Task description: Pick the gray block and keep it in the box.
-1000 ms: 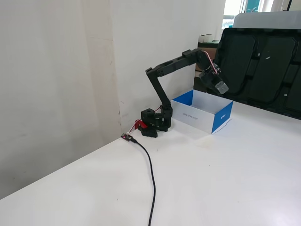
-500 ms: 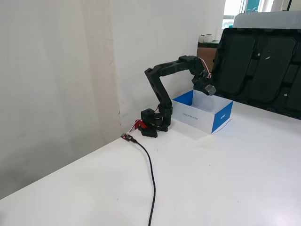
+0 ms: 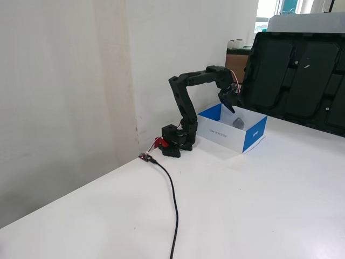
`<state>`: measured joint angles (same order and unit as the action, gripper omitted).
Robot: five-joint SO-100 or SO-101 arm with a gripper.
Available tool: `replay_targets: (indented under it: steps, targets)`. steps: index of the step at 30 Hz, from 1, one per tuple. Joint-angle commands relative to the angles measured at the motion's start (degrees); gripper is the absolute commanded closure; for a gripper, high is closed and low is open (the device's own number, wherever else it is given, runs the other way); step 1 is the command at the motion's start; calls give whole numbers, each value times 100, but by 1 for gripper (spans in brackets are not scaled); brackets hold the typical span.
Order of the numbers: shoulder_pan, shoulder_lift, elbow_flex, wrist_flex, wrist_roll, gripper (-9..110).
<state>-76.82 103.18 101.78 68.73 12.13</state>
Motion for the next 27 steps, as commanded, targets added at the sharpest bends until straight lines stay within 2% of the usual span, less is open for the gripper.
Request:
replay_targets:
  steps: [1, 5, 11, 15, 23, 27]
  targets:
    - [105, 132, -211, 44, -272, 92]
    - [519, 536, -97, 211, -598, 101]
    - [1564, 1274, 18, 686, -1397, 101]
    - [2558, 1652, 18, 888, -1863, 101]
    - [4720, 1934, 193, 932, -1986, 101]
    - [5880, 2268, 703, 510, -1916, 101]
